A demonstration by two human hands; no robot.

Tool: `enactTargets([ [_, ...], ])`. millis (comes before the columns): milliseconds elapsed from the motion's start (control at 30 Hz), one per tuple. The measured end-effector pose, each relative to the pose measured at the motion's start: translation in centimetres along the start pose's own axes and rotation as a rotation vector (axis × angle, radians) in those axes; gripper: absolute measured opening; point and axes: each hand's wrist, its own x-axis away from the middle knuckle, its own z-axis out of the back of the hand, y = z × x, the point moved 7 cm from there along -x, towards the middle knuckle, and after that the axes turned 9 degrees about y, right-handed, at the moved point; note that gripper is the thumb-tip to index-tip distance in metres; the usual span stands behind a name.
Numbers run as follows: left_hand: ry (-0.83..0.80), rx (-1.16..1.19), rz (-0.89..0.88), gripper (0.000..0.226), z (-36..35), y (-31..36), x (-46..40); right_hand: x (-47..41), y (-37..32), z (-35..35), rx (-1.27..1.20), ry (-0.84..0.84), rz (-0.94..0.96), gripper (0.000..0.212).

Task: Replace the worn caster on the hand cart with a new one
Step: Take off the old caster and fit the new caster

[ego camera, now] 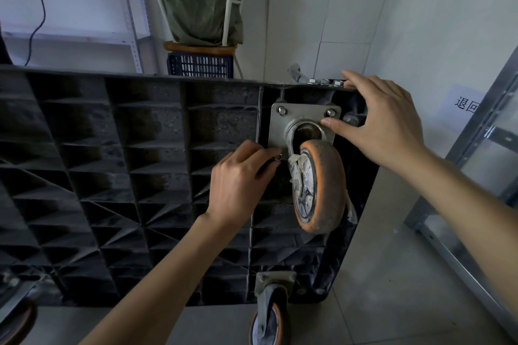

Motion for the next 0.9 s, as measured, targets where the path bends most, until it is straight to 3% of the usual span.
enactTargets([
  [167,-0.024,0.013,0.020,0.027,-0.02,0.10,-0.30,0.04,-0.05,0.09,0.000,-0.002,-0.003,0.085],
  [500,0.008,-0.028,0.043,0.018,-0.02,0.26,-0.74,0.01,-0.02,0.10,0.001,0.001,-0.003,0.084],
  [700,-0.010,-0.019,0.017,0.029,-0.10,0.60,-0.46,0.01,-0.13,0.15,-0.008,0.004,-0.004,0.084],
  [900,-0.031,-0.048,-0.034,0.018,-0.17,0.44,-0.41,0.03,-0.16,0.16,-0.007,0.004,-0.001,0.083],
])
